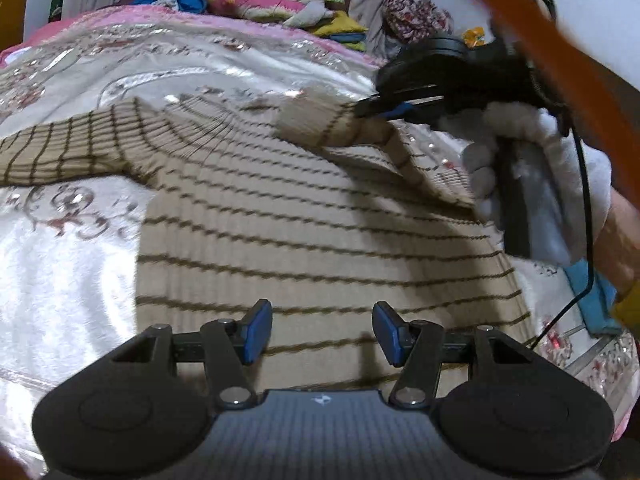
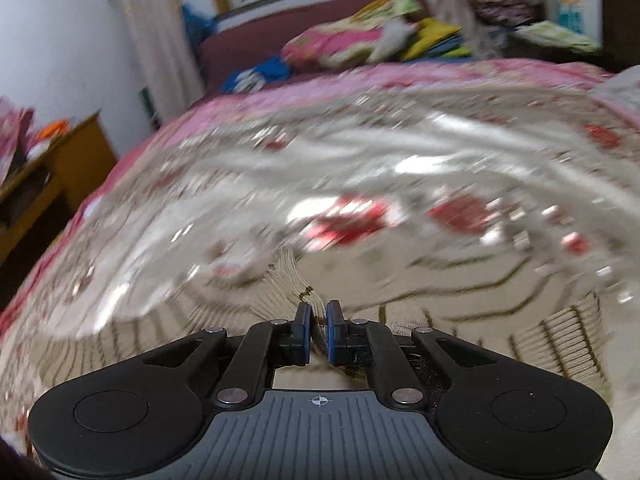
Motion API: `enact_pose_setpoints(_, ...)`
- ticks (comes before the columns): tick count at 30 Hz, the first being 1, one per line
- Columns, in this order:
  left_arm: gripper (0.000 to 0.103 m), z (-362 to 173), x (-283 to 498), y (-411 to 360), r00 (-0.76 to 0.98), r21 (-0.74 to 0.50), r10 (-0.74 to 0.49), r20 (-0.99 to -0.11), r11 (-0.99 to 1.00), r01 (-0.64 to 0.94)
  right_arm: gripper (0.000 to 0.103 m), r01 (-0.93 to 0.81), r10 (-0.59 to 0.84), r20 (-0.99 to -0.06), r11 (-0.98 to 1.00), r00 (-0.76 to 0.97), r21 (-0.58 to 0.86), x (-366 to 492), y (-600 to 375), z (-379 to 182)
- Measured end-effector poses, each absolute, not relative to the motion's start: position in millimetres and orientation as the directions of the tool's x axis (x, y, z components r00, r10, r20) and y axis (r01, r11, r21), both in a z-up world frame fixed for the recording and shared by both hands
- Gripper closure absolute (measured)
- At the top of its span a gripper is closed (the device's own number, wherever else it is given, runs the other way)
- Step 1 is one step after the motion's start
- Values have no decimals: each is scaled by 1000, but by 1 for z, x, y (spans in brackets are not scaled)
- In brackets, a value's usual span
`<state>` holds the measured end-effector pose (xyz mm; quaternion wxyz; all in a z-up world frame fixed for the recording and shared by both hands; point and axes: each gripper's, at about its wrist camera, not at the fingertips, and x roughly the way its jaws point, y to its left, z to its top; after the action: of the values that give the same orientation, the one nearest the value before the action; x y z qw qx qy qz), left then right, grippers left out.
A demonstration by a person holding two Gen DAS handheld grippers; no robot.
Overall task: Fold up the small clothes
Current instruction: 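Lift the sleeve with the right tool and carry it across the sweater body, then lower the sleeve onto the sweater body with the right tool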
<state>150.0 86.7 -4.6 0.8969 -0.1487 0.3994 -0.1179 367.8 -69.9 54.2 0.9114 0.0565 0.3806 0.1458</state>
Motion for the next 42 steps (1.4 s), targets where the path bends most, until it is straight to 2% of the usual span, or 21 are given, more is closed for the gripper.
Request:
enact_pose_setpoints(5,43,-6,150,98,663,-382,-333,-670,921,77,96,-289,330,-703,940,630,182,349,-37,28)
enact_pose_setpoints(8,43,-7,148,103,669,-374,-325,-669,924,76,92,-327,346,-723,929,598,175,344,-29,18)
enact_pose_setpoints(9,43,-8,148,104,669,-371,-322,-669,926,75,88,-340,350,-727,925,591,170,342,-27,16)
enact_pose_setpoints(19,43,-8,147,112,674,-396,-333,-659,916,65,88,-415,357,-720,904,595,105,329,-15,17)
enact_pose_setpoints(20,43,-7,147,114,678,-397,-332,-656,916,64,85,-423,347,-719,903,603,80,329,-13,19)
enact_pose_setpoints(23,43,-5,146,116,686,-389,-321,-653,919,59,69,-459,339,-725,888,600,35,327,-3,19)
enact_pose_setpoints(25,43,-5,145,119,690,-388,-315,-652,920,53,69,-474,327,-719,881,613,-4,327,6,17)
enact_pose_setpoints(28,43,-5,145,121,689,-395,-317,-651,917,49,70,-456,267,-721,887,639,-76,331,15,10)
enact_pose_setpoints(30,43,-5,145,121,690,-394,-316,-651,918,49,82,-432,249,-735,899,630,-67,337,15,5)
enact_pose_setpoints(33,43,-6,145,120,688,-397,-321,-651,917,52,89,-420,246,-731,905,637,-62,337,15,6)
enact_pose_setpoints(35,43,-7,146,120,686,-398,-322,-652,916,52,99,-418,260,-719,907,644,-47,336,16,10)
enact_pose_setpoints(42,43,-8,147,122,688,-408,-323,-650,912,43,100,-419,256,-718,906,647,-54,338,21,7)
